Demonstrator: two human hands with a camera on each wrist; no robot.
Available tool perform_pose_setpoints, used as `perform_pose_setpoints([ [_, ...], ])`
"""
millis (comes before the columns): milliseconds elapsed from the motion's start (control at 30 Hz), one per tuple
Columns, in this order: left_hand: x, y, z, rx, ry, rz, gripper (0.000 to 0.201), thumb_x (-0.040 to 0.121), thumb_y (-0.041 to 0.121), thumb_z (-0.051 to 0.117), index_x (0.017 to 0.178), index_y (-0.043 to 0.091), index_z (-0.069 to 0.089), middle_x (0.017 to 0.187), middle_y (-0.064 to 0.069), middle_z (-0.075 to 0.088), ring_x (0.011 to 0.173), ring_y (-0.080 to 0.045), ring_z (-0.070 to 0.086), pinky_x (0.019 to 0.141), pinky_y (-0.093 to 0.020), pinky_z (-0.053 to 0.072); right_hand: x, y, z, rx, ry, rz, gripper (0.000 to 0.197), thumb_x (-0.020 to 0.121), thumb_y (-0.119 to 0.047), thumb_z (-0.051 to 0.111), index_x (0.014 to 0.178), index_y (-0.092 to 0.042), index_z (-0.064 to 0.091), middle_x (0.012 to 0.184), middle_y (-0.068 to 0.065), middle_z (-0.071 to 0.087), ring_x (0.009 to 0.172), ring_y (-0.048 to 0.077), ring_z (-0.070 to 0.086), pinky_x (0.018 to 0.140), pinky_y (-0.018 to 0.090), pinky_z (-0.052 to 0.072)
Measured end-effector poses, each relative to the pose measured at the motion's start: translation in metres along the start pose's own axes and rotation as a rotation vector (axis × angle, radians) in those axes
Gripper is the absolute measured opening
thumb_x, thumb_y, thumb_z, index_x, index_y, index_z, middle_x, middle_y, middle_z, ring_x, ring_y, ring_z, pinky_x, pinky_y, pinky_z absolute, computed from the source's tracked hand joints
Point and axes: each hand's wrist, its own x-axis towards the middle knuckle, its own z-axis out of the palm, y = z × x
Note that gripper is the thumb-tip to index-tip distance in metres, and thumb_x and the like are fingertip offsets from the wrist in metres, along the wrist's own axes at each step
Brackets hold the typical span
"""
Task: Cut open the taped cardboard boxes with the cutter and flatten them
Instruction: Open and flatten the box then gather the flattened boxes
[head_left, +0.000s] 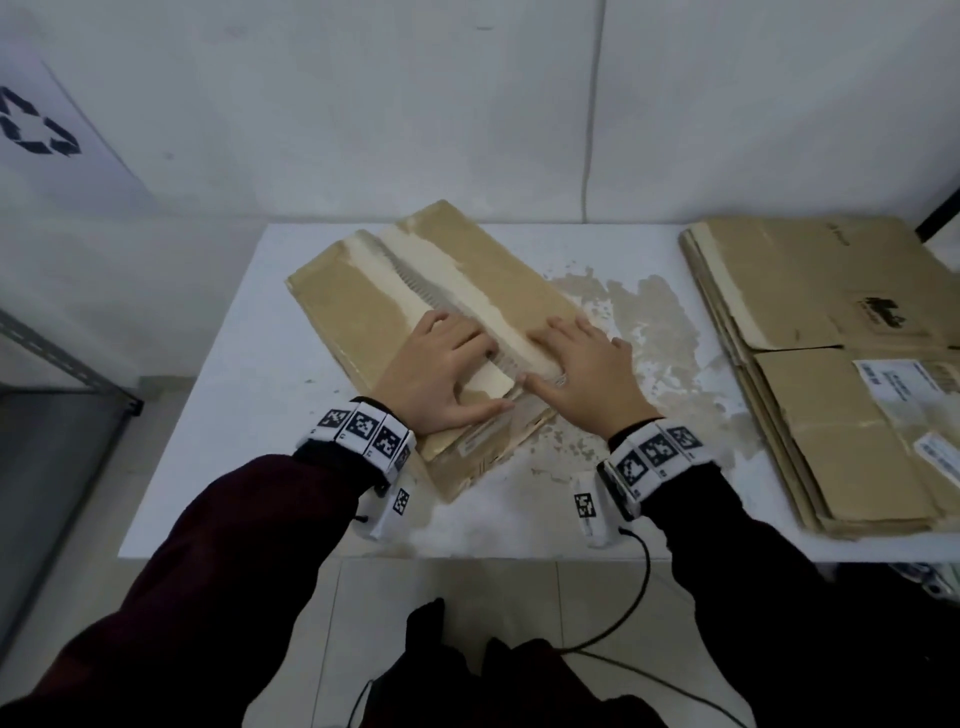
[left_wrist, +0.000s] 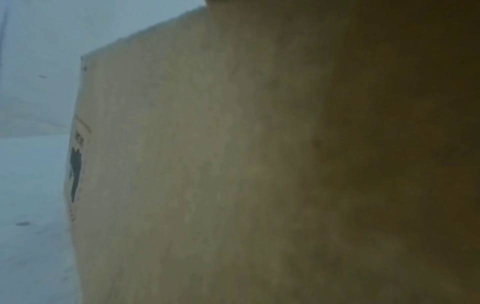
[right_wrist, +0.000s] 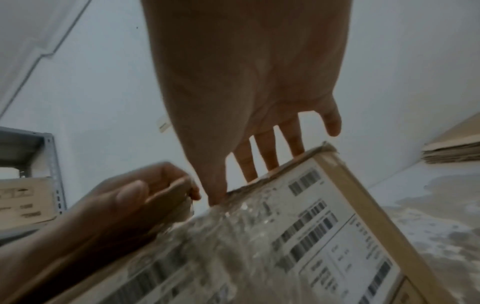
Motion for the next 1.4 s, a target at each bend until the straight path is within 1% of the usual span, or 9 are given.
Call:
perform_pose_setpoints([
  [200,0.001,0.01,-0.036,0.075,0.059,-0.026,0.057,0.087,0.066,0.032,0.082,0.014,0.052,0.083,0.001,0.053,0.08,-0.021,0.05,0.094,-0.041,0.031,0.001,-0.009,-0.009,-0.062,0.23,-0.044,0.032,0.099,-0.03,0.038,0.12,-0.013,0.055,0.104,0.008,0.068,0.091,0.026,0.063,0.07,0.031,0.046],
  [367,0.002,0.025,-0.091,-0.013,-0.067,-0.254,0.053,0.088,0.063,0.033,0.066,0.02,0.055,0.054,0.009,0.049,0.053,-0.01,0.047,0.061,-0.028,0.034,0.011,-0.02,-0.003,-0.05,0.059,-0.024,0.066,0.081,-0.064,0.051,0.131,-0.021,0.046,0.13,0.006,0.051,0.118,0.028,0.046,0.096,0.045,0.041],
  [467,-0.005,0.03,-0.104,0.148,-0.225,-0.374,0.043,0.089,0.056,0.043,0.077,0.022,0.065,0.063,0.005,0.059,0.06,-0.014,0.054,0.049,-0.026,0.032,0.014,-0.039,0.008,-0.178,0.049,0.029,0.06,0.082,-0.056,0.051,0.129,-0.019,0.043,0.127,0.009,0.046,0.119,0.032,0.041,0.096,0.049,0.038],
  [600,-0.03,0.031,-0.114,0.147,-0.288,-0.476,0.024,0.087,0.035,0.056,0.106,0.028,0.067,0.08,0.009,0.06,0.076,-0.016,0.057,0.062,-0.026,0.035,0.013,-0.039,0.001,-0.119,0.115,-0.007,0.045,0.091,-0.046,0.033,0.121,-0.015,0.045,0.111,0.012,0.056,0.096,0.031,0.053,0.078,0.041,0.048],
  [700,-0.049,0.033,-0.114,0.194,-0.301,-0.57,0.033,0.084,0.021,0.057,0.115,0.029,0.064,0.092,0.005,0.066,0.087,-0.021,0.061,0.069,-0.028,0.043,0.013,-0.032,-0.024,0.023,0.282,-0.035,0.037,0.098,-0.037,0.029,0.107,-0.012,0.054,0.08,0.006,0.06,0.065,0.024,0.051,0.05,0.027,0.034],
  [767,-0.057,0.037,-0.113,0.234,-0.295,-0.586,0.037,0.085,0.017,0.054,0.118,0.032,0.063,0.103,0.002,0.068,0.094,-0.022,0.061,0.072,-0.027,0.042,0.015,-0.022,-0.044,0.081,0.348,0.028,0.039,0.1,-0.034,0.028,0.101,-0.008,0.056,0.08,0.013,0.061,0.068,0.029,0.051,0.055,0.03,0.03],
  [967,-0.08,0.036,-0.107,0.008,-0.428,-0.761,0.043,0.086,0.068,0.042,0.085,0.032,0.066,0.075,0.008,0.065,0.072,-0.011,0.057,0.059,-0.026,0.043,0.017,0.032,-0.06,0.353,0.588,0.323,0.029,0.097,-0.022,0.046,0.117,-0.002,0.05,0.114,0.024,0.057,0.105,0.036,0.054,0.078,0.036,0.038],
  [1133,-0.089,0.025,-0.058,-0.162,-0.317,-0.912,0.069,0.082,0.07,0.047,0.128,0.02,0.045,0.117,-0.008,0.062,0.105,-0.029,0.058,0.083,-0.042,0.051,0.015,0.059,-0.021,-0.037,0.333,0.378,0.034,0.09,-0.015,0.045,0.12,-0.001,0.054,0.126,0.025,0.05,0.113,0.039,0.047,0.09,0.046,0.042],
  [1400,-0.082,0.023,-0.015,-0.3,0.032,-1.025,0.055,0.095,0.011,0.039,0.147,0.011,0.022,0.086,-0.018,0.061,0.078,-0.037,0.058,0.067,-0.039,0.045,-0.008,0.033,0.009,0.63,0.014,0.351,0.047,0.102,-0.041,0.021,0.097,-0.009,0.056,0.102,0.013,0.058,0.099,0.028,0.054,0.084,0.035,0.038],
])
